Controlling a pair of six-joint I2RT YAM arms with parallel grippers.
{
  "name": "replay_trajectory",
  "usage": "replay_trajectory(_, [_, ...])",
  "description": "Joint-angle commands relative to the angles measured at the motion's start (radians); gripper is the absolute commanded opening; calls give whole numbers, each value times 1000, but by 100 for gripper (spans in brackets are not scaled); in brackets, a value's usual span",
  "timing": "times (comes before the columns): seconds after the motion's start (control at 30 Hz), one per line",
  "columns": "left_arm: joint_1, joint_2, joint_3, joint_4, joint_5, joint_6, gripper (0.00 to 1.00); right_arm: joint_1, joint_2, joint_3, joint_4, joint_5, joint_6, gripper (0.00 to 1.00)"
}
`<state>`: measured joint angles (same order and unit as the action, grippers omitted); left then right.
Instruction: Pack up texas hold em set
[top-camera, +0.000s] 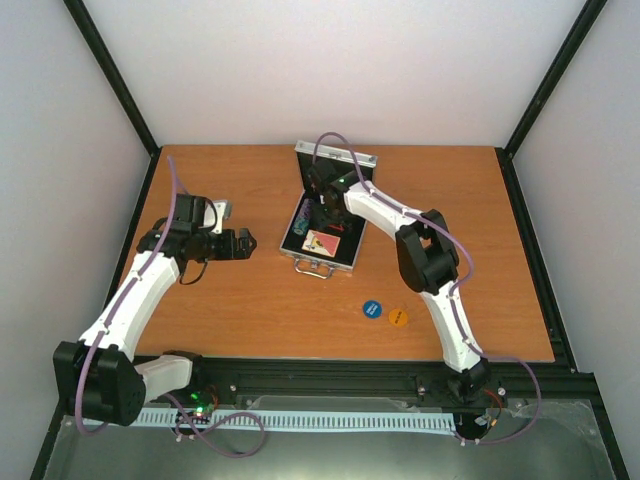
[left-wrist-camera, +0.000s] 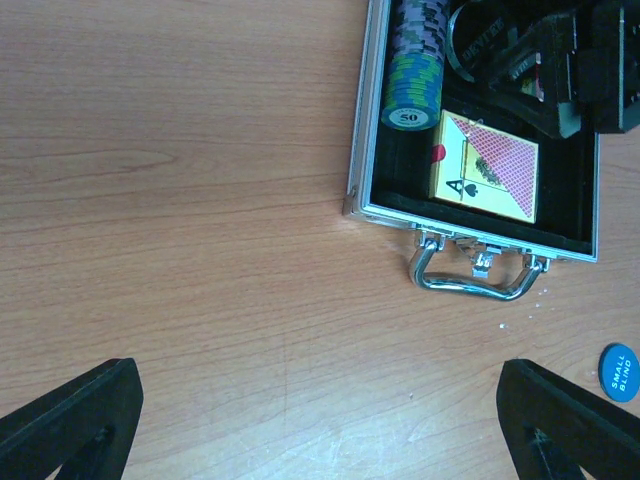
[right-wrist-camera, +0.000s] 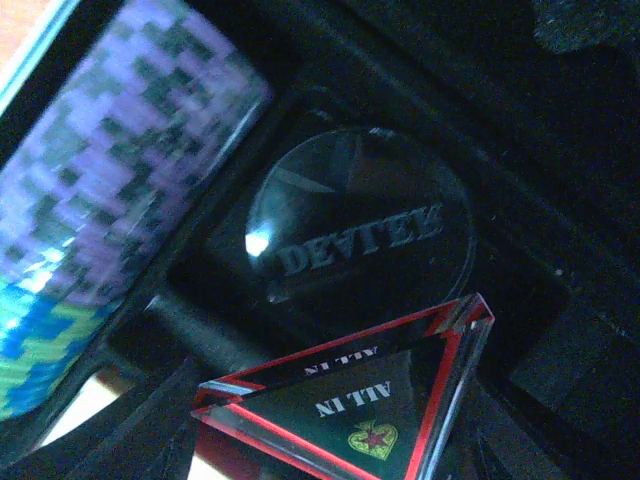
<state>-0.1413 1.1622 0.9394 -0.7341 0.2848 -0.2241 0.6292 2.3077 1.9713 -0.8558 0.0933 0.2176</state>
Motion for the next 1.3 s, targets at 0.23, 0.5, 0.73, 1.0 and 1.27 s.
replay_trajectory(0.23, [5,26,6,-3,14,7,100,-55,88,84,101,-3,-19,53])
replay_trajectory(0.5, [6,34,6,-4,9,10,100,-69,119,112,100,-47,-16,61])
replay_trajectory(0.73, [5,45,7,-1,10,16,100,-69,118,134,100,-46,1,88])
replay_trajectory(1.0, [4,52,18,-5,9,19,100,-69,81,153,85,-67,18,91])
replay_trajectory(1.27, [5,60,40,-16,2,19,100,-68,-25,73,69,-119,42,91])
